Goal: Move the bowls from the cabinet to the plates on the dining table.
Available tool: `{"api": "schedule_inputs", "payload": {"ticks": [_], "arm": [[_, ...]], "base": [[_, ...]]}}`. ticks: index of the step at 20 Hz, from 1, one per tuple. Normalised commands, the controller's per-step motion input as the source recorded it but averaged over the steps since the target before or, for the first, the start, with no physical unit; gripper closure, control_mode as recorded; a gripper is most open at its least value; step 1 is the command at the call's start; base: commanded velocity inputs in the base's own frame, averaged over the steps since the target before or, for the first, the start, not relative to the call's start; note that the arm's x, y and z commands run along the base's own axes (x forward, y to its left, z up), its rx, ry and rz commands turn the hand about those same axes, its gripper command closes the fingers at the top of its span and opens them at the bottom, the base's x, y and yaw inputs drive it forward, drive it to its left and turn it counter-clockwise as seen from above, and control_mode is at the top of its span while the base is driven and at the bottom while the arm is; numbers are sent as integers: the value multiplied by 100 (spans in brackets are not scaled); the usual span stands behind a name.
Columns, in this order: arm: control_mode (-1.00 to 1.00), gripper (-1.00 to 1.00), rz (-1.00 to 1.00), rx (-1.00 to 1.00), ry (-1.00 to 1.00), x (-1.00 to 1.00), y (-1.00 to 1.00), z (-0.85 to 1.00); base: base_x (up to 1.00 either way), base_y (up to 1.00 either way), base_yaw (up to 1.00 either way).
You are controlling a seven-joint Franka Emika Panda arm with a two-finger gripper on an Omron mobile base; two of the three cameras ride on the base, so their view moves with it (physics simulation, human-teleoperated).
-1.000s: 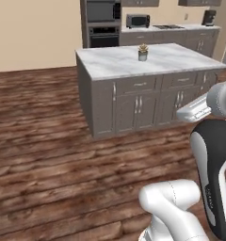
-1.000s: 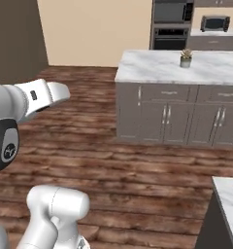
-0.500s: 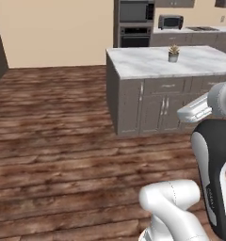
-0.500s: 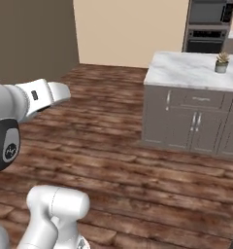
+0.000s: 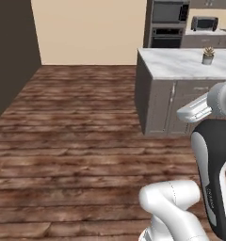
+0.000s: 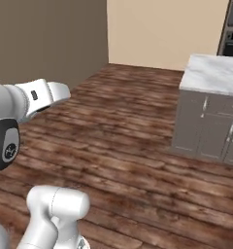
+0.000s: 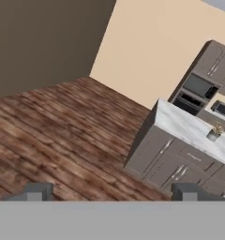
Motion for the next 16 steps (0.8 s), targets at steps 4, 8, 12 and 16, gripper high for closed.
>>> {"api": "schedule_inputs", "payload": {"ticks": [4,8,12,16], "arm": [[100,-100,0,0,0,0,0,0],[100,-100,0,0,0,0,0,0],[100,-100,0,0,0,0,0,0],[100,-100,0,0,0,0,0,0]], "base": [[8,60,28],[3,58,30],[7,44,34],[1,45,35]]}}
